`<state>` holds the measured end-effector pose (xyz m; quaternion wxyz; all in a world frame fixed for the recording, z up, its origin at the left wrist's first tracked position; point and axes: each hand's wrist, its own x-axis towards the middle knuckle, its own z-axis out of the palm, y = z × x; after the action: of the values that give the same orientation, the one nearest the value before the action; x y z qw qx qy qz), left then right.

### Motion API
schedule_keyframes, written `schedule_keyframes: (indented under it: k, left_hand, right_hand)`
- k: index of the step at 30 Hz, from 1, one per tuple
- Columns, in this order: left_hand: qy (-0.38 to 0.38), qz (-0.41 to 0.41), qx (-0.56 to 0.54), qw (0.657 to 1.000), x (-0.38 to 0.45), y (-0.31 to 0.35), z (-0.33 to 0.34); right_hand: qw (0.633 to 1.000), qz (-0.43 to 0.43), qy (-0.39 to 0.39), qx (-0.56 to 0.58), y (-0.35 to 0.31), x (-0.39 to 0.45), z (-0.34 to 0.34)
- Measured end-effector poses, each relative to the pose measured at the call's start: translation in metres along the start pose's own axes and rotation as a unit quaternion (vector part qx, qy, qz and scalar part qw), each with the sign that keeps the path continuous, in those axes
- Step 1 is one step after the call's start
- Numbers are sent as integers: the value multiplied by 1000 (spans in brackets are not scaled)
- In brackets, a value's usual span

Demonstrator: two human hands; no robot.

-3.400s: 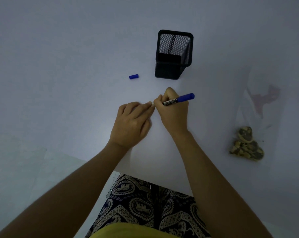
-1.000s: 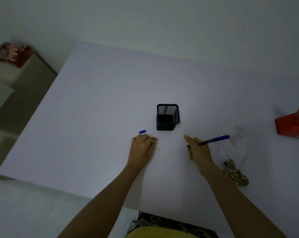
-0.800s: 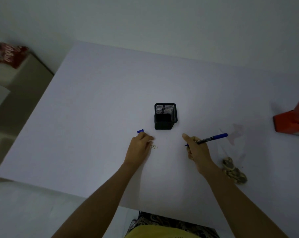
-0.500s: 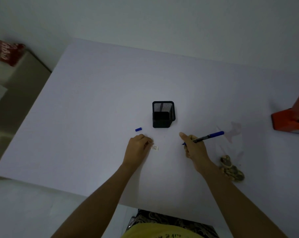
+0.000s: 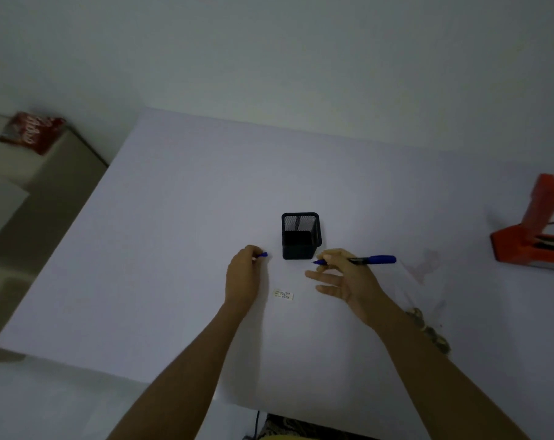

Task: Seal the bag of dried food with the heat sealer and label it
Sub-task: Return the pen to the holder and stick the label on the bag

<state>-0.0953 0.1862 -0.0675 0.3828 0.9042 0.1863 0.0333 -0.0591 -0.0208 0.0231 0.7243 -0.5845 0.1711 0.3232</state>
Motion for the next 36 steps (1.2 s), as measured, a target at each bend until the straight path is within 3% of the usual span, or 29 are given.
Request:
schedule_keyframes:
  k: [4,7,18,24,30,36]
  left_hand:
    - [18,86,-135,987,-14,49,-23]
    - [33,115,-174,977,-22,72,-42]
    - [74,162,-160,971,-25,100,-85]
    - [79,179,-146,970,-26,110,-103]
    - [48,179,-174,967,-27,131,-134]
    - [83,189,-208,956,-21,153,-159]
  right_hand:
    - [998,-47,-11,28,-19,-8,22]
    - [995,-70,-19,63,-30,-13,39]
    - [988,-117,-68,70,-54,-32,71]
    - [988,-147,-32,-35,-66,-43,80]
    - [975,-216,-10,-44,-83,-54,88]
    - [962,-264,-51,-40,-111,-62,104]
